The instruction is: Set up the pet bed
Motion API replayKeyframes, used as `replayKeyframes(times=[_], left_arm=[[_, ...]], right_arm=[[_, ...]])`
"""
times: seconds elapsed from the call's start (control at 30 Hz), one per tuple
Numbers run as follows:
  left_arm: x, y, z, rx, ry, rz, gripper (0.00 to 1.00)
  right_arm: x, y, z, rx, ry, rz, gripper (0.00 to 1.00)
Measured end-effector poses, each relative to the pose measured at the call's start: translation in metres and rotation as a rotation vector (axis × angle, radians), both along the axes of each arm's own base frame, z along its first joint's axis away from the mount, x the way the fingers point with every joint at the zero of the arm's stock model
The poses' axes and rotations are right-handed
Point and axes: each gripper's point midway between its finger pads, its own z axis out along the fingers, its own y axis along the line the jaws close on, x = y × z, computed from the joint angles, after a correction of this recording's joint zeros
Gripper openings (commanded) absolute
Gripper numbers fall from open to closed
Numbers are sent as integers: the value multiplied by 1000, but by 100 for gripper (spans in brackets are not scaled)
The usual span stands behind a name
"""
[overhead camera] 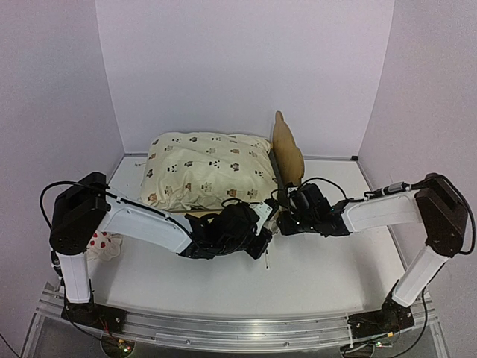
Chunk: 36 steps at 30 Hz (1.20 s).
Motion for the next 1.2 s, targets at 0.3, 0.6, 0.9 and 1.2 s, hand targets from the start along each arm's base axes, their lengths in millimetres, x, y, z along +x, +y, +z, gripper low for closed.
replayKeyframes(times=[0.3, 0.6, 0.9, 1.2], left_arm=[[0, 4, -5, 15, 8, 11, 0], [-5, 11, -18, 48, 35, 7, 0], [-5, 11, -18, 47, 36, 7, 0], [-4, 11, -17, 47, 34, 8, 0]], right_arm=[[-6, -4, 18, 43, -33, 6, 57], [-4, -3, 22, 60, -42, 5, 52], [-3, -1, 0, 32, 2, 14, 32], [-1, 0, 0, 40, 4, 31, 0]])
